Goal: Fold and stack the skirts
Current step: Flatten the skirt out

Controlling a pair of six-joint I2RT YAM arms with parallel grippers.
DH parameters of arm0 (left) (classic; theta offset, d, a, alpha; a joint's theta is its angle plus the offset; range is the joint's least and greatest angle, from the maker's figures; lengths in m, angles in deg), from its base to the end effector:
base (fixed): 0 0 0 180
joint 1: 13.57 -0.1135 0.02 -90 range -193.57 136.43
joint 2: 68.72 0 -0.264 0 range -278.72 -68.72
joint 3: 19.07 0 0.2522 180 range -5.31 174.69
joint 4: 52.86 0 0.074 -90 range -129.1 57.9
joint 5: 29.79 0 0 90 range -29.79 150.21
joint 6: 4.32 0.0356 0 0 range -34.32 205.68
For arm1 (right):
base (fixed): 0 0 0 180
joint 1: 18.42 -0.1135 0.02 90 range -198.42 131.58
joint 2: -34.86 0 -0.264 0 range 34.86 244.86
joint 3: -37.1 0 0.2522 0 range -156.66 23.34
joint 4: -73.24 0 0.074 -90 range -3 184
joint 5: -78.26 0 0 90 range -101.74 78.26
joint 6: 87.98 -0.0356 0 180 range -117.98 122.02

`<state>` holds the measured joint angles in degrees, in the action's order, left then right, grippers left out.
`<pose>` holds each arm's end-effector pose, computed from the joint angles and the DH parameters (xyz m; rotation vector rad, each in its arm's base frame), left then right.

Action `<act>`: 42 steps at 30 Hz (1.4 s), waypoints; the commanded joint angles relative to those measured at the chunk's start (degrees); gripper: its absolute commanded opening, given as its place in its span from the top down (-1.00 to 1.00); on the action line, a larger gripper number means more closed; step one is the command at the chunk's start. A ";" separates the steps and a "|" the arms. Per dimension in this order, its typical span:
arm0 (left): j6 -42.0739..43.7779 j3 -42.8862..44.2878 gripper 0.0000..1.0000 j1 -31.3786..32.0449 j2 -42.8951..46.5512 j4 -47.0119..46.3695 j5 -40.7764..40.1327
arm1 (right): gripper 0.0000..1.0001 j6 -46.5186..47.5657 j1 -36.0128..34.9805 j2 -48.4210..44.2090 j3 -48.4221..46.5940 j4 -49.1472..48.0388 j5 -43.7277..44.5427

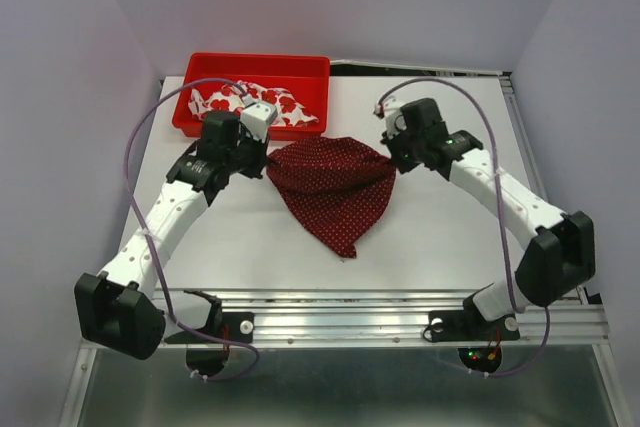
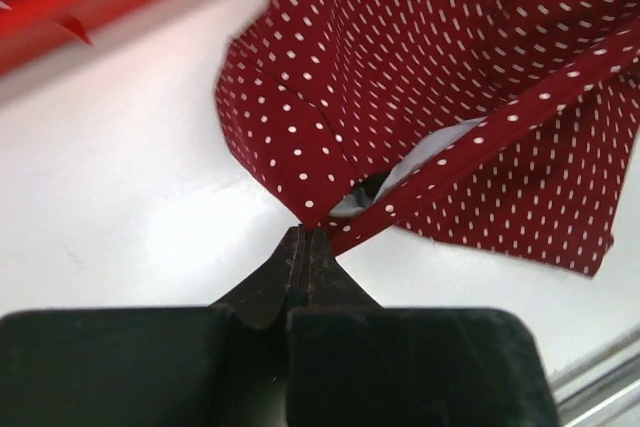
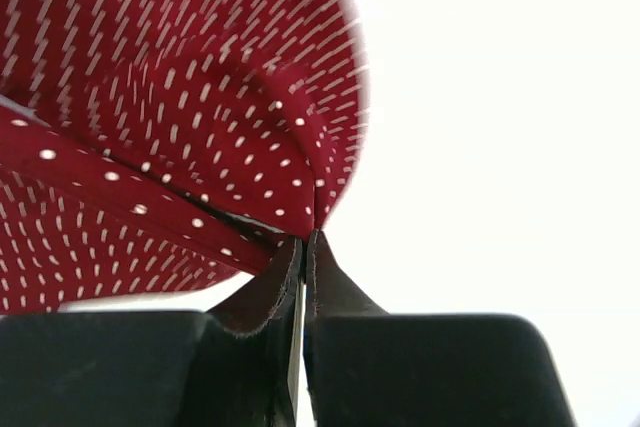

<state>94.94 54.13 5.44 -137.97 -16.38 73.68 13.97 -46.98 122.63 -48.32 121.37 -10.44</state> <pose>0.2522 -0.0957 0.3193 0.6560 2.0383 -0.3510 0.2915 0.1578 0.2824 -0.8402 2.3058 0.0998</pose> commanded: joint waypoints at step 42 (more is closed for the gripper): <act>-15.49 83.91 1.00 2.97 -50.80 -25.58 9.37 | 0.99 13.37 33.92 23.69 -74.42 -6.32 15.75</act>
<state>81.47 130.28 10.18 -190.03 -32.38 85.09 24.63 -15.94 149.10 -116.97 121.32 -3.93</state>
